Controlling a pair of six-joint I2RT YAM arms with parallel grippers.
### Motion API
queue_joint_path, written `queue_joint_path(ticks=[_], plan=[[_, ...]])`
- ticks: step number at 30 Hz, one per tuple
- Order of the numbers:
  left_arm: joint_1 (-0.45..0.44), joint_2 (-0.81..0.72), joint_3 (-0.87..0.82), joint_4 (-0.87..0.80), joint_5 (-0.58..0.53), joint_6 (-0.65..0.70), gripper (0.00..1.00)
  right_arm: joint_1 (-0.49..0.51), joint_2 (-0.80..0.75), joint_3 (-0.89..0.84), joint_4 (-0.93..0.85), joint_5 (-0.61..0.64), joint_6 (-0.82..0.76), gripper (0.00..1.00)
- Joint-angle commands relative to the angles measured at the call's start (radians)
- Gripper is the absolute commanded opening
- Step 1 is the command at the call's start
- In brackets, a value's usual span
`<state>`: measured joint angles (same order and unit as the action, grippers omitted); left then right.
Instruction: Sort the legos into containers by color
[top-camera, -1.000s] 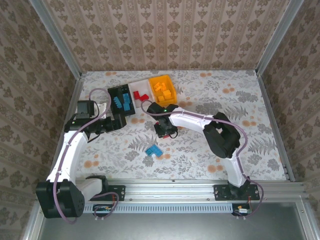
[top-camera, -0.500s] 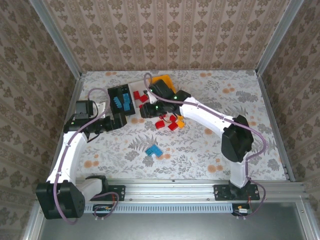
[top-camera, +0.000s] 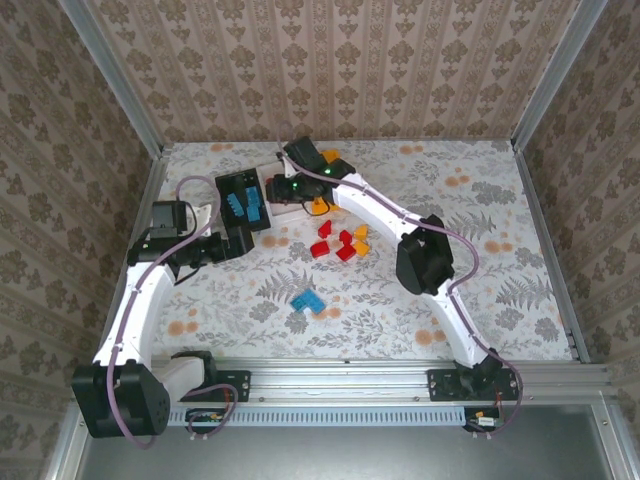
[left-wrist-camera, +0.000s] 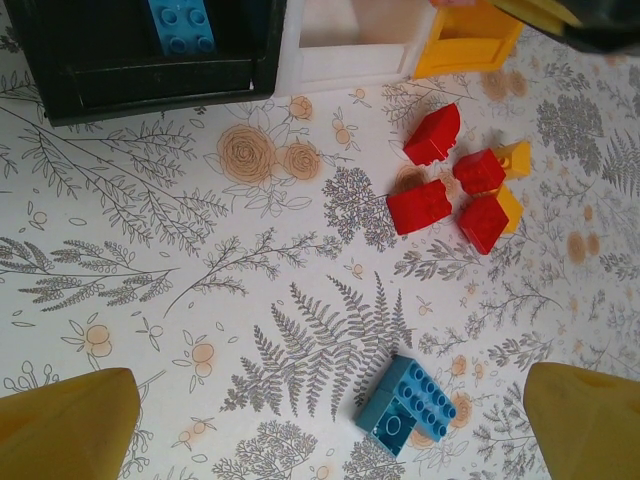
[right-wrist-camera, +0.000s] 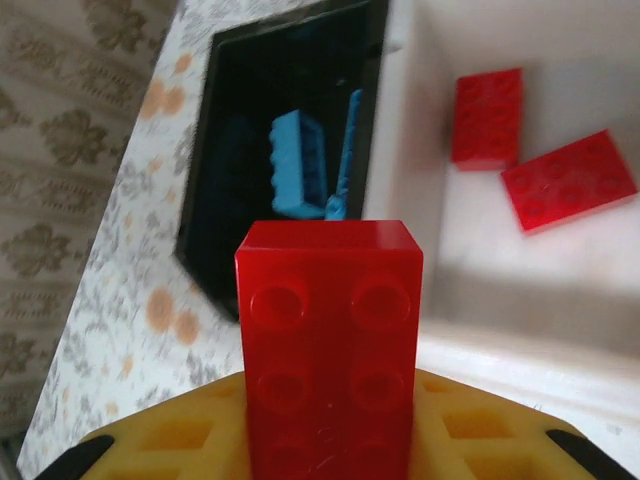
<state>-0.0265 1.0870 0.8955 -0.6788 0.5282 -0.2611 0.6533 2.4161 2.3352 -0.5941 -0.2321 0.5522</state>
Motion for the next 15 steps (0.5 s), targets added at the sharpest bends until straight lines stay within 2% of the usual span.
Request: queue_joint_path(ticks=[1,4,8,15], plan=[[-0.004,0.012,-0.017,0.010,0.023,0.002,1.00,-0.028,0.078,0.112,-0.018,0.030,0.061,0.36],[-0.005,0.014,-0.017,0.012,0.025,0.002,1.00,-0.047,0.143,0.191,-0.017,0.027,0.085,0.36],[-0.004,0.020,-0.018,0.013,0.027,0.004,1.00,-0.069,0.195,0.241,0.005,0.002,0.129,0.49],[0.000,0.033,-0.017,0.010,0.022,0.006,1.00,-0.081,0.184,0.242,0.038,-0.021,0.147,0.55]])
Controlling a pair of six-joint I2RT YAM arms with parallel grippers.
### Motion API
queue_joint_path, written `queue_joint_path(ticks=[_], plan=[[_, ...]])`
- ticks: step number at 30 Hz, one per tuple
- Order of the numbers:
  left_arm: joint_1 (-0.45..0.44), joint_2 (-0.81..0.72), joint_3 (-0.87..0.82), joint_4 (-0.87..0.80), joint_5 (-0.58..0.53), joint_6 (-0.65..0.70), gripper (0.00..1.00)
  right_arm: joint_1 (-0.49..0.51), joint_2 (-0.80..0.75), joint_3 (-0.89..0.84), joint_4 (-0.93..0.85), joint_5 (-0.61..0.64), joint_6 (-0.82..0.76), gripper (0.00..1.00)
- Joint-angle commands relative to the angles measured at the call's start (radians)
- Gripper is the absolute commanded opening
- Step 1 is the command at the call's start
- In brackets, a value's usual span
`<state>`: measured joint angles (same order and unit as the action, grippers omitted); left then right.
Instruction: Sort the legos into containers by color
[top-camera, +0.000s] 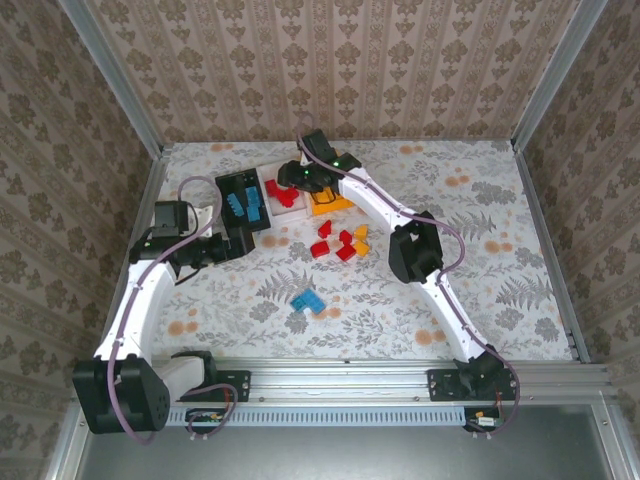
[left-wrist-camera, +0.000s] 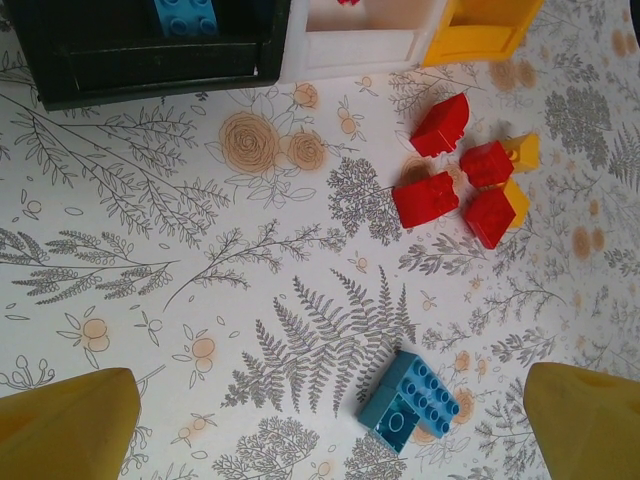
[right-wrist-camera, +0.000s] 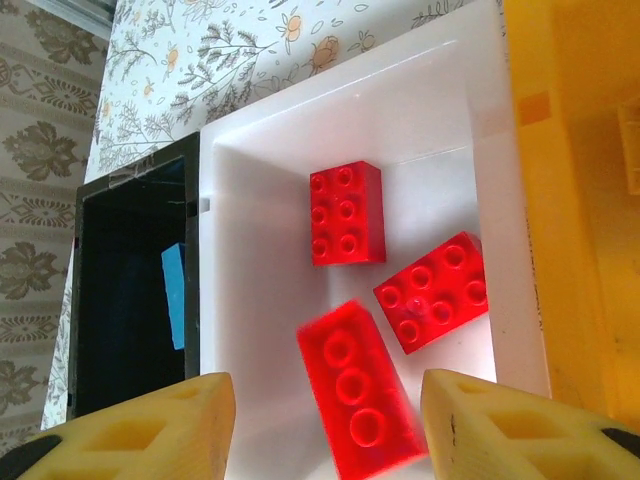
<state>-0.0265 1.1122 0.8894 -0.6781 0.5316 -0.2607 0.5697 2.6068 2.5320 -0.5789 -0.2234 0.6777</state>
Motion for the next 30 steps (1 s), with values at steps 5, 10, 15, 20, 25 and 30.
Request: queue_joint_path(ticks=[5,10,15,20,25,30], plan=[[-0.001,0.011,-0.013,0.012,0.022,0.014,1.00,0.002,-0.063,0.032,-0.017,-0.060,-0.001,0.55],[-0.033,0.011,-0.014,0.010,0.008,0.024,1.00,0.004,-0.209,-0.114,-0.040,-0.078,-0.051,0.56],[-0.205,-0.003,0.015,-0.045,-0.150,0.035,1.00,0.002,-0.463,-0.466,-0.053,-0.031,-0.158,0.57],[-0.470,0.047,0.028,-0.084,-0.312,-0.001,1.00,-0.039,-0.739,-0.880,-0.024,0.001,-0.232,0.57],[-0.669,0.143,-0.005,-0.057,-0.348,0.014,0.96,-0.095,-0.952,-1.199,0.034,-0.037,-0.219,0.58],[-0.792,0.279,-0.003,-0.015,-0.406,0.037,0.90,-0.109,-1.100,-1.407,0.092,-0.065,-0.195,0.58]])
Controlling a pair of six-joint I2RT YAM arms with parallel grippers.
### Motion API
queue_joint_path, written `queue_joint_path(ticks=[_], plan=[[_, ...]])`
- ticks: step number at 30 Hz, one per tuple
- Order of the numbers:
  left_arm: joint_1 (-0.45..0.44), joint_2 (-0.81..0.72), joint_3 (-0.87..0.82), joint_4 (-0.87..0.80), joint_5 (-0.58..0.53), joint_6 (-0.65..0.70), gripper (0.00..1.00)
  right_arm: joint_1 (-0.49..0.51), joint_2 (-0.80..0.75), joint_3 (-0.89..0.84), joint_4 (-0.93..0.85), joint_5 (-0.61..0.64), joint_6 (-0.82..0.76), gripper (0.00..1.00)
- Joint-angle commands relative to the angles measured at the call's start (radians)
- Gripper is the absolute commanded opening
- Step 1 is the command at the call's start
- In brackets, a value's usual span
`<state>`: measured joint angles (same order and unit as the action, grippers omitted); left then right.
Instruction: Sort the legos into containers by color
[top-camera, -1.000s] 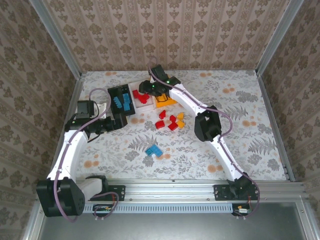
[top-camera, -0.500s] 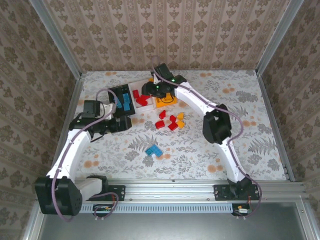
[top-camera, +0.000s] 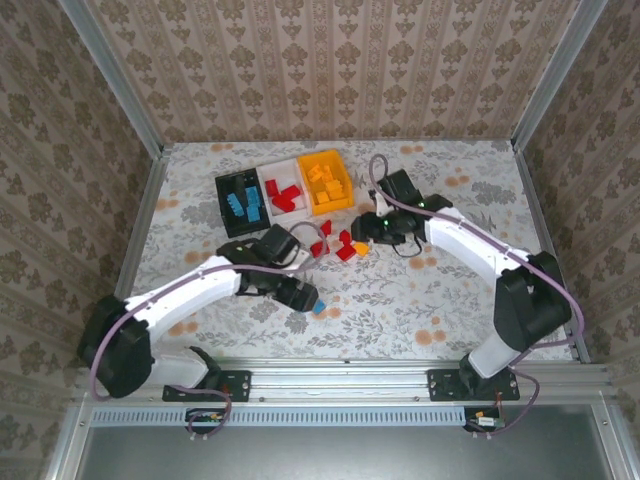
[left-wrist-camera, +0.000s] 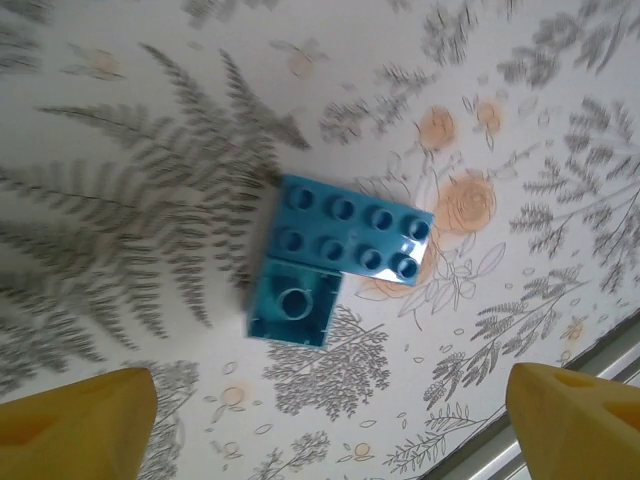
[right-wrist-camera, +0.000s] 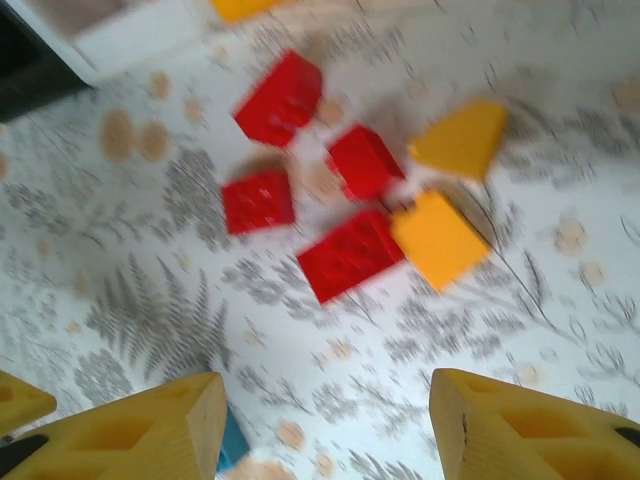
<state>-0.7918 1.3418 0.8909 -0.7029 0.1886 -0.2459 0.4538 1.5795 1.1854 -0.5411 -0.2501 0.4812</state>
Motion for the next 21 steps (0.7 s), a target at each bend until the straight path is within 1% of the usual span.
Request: queue_joint_path(ticks=[1,5,10,13,14,21], plan=[[-0.037,0.074,-0.002,0.020,-0.068,0.027,0.90,0.006,-0.091,-0.086,0.061,-0.045,0.006,0.58],[-0.053,0.144,0.013,0.026,-0.084,0.038,0.85,0.001,-0.134,-0.140,0.054,-0.060,-0.003,0.58],[-0.065,0.189,0.026,0.023,-0.089,0.056,0.81,-0.021,-0.180,-0.183,0.061,-0.059,-0.005,0.58],[-0.066,0.213,0.020,0.032,-0.097,0.068,0.75,-0.035,-0.181,-0.200,0.068,-0.061,0.000,0.59],[-0.067,0.220,0.018,0.035,-0.097,0.071,0.74,-0.036,-0.210,-0.202,0.068,-0.061,0.002,0.58],[-0.066,0.282,0.025,0.058,-0.105,0.089,0.69,-0.041,-0.225,-0.211,0.074,-0.055,0.016,0.58]])
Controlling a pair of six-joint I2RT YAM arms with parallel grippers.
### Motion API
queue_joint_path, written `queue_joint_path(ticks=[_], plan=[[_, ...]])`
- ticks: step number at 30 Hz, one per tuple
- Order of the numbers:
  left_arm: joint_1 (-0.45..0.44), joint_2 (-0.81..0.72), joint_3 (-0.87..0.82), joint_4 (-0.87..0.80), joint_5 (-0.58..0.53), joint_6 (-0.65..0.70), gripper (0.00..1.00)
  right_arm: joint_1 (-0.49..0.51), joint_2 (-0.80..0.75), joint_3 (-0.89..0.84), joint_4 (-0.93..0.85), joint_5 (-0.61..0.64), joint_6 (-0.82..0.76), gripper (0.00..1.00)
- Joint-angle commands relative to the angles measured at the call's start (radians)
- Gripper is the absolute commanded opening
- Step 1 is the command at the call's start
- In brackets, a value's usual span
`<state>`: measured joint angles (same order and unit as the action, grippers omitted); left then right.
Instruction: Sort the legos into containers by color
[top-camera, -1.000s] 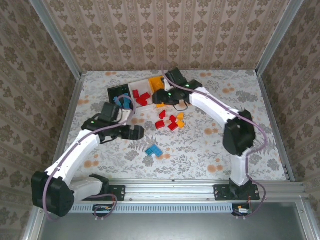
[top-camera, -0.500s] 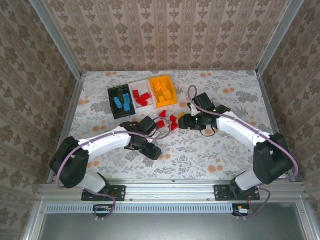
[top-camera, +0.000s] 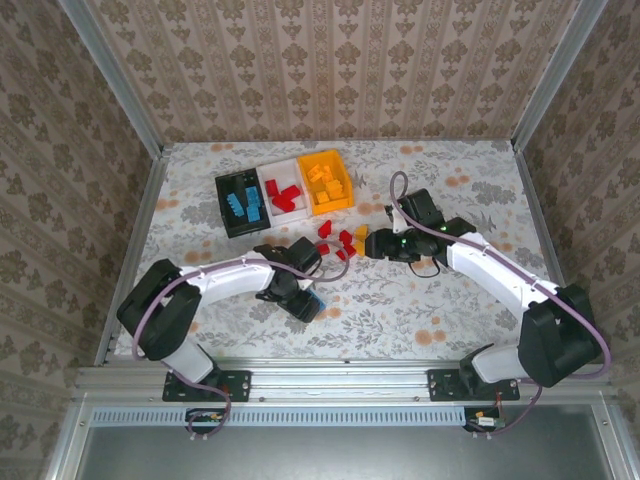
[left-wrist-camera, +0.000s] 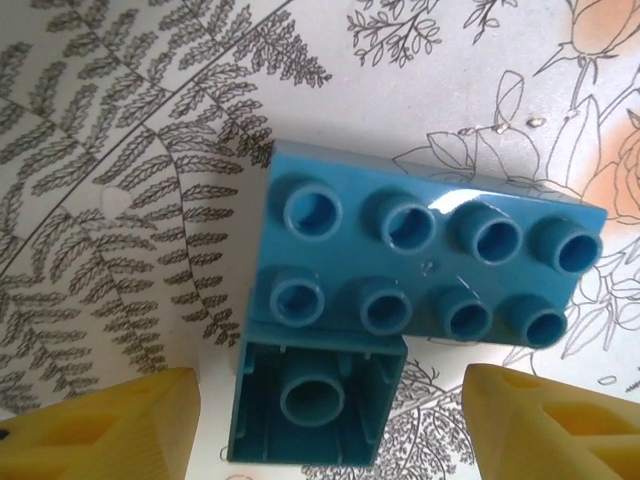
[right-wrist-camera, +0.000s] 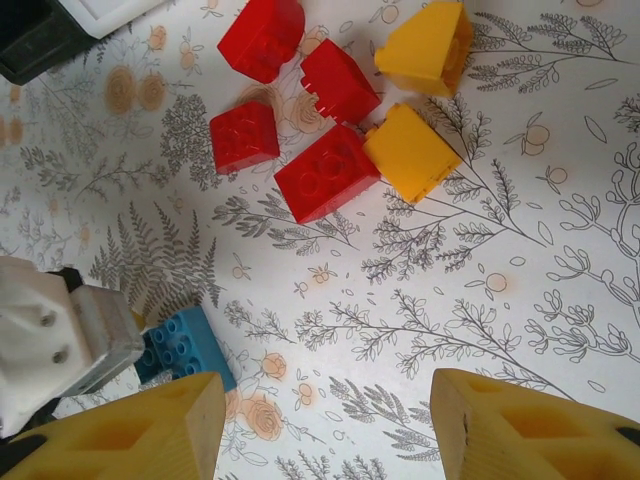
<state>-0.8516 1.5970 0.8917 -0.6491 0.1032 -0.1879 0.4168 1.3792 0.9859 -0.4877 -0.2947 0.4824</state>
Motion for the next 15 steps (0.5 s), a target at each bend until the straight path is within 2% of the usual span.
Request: queue_joint_path(ticks=[1,9,13,15], plan=[[-0.003,0.038,0.028,0.006,-0.022,0.034,0.68,-0.004,-0.024,-0.012,0.024,-0.010,0.017,0.58],[0.010,0.077,0.046,0.015,0.004,0.045,0.50,-0.004,-0.023,-0.006,0.023,0.005,0.022,0.58],[0.017,0.066,0.040,0.019,0.010,0.047,0.33,-0.005,-0.013,-0.003,0.028,0.002,0.027,0.58],[0.021,0.054,0.036,0.020,0.010,0.042,0.30,-0.005,-0.009,-0.001,0.034,-0.002,0.030,0.58]])
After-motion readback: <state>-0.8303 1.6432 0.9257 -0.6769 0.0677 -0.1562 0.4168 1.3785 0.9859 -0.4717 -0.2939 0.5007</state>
